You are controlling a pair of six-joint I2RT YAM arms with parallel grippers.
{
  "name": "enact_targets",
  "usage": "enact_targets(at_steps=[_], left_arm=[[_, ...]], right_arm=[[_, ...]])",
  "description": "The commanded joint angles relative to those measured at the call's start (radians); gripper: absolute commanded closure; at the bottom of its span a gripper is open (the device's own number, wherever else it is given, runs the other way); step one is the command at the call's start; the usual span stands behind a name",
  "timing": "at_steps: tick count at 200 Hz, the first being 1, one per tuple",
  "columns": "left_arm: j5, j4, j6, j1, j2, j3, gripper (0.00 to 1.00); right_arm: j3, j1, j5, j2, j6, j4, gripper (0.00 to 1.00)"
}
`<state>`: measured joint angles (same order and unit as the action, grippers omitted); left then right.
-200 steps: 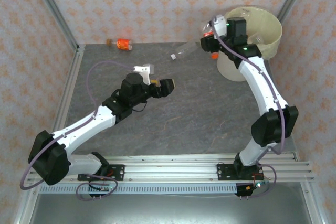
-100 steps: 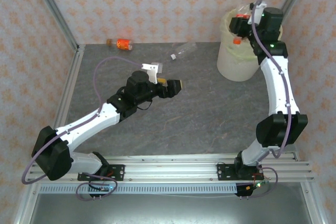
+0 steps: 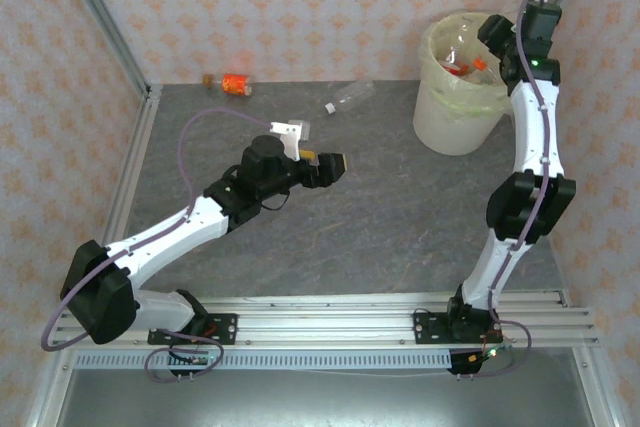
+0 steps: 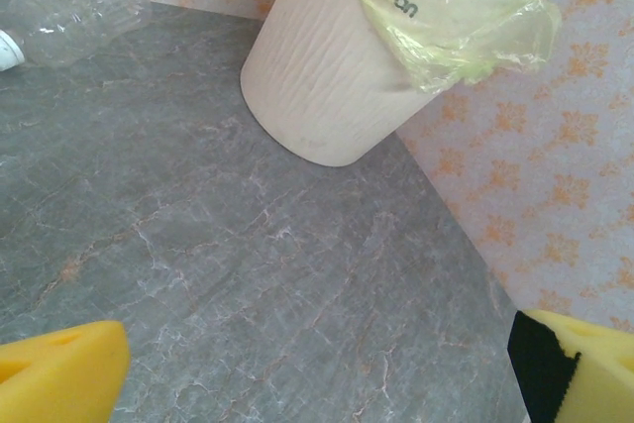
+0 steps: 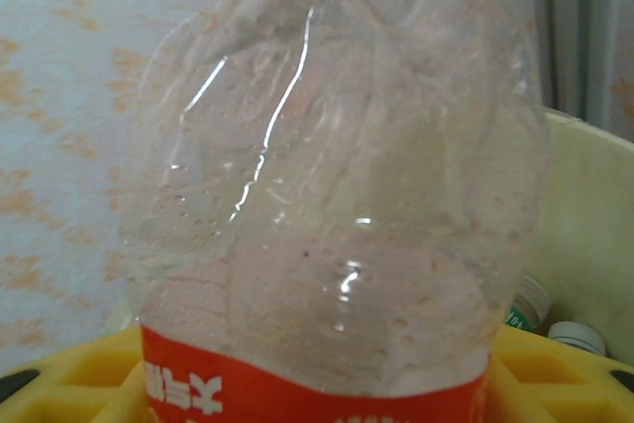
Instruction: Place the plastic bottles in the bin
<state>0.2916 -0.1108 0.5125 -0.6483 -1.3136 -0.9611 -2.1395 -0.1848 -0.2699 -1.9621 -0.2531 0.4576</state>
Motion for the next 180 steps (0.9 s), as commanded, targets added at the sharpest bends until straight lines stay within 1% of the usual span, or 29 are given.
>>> enact_targets(at_steps=[1, 37, 56, 74, 96, 113, 140, 180], left_arm=[[-0.024, 0.019, -0.029, -0.008, 0.005, -0.007, 0.00], [-0.028, 0.019, -0.028, -0.009, -0.005, -0.006, 0.00], [-0.032, 0.026, -0.029, -0.009, -0.004, -0.006, 0.00], [-0.038, 0.034, -0.032, -0.008, -0.001, -0.008, 0.00], [-0.040, 0.037, -0.035, -0.008, 0.000, -0.007, 0.00], [-0.043, 0.037, -0.032, -0.008, 0.001, -0.004, 0.00], [-0.046, 0.034, -0.031, -0.009, 0.005, 0.004, 0.00], [-0.048, 0.031, -0.034, -0.008, 0.006, 0.011, 0.00]], right_arm=[[-0.085, 0.002, 0.118, -0.036, -0.108, 0.024, 0.42], [-0.131, 0.002, 0.245, -0.104, -0.196, -0.018, 0.42], [-0.169, 0.001, 0.262, -0.142, -0.227, -0.022, 0.41], [-0.233, 0.001, 0.235, -0.189, -0.251, 0.005, 0.39], [-0.337, 0.001, 0.194, -0.257, -0.281, 0.066, 0.30], [-0.402, 0.001, 0.147, -0.286, -0.302, 0.116, 0.24], [-0.404, 0.001, 0.103, -0.271, -0.314, 0.116, 0.18], [-0.388, 0.002, 0.093, -0.222, -0.289, 0.124, 0.15]])
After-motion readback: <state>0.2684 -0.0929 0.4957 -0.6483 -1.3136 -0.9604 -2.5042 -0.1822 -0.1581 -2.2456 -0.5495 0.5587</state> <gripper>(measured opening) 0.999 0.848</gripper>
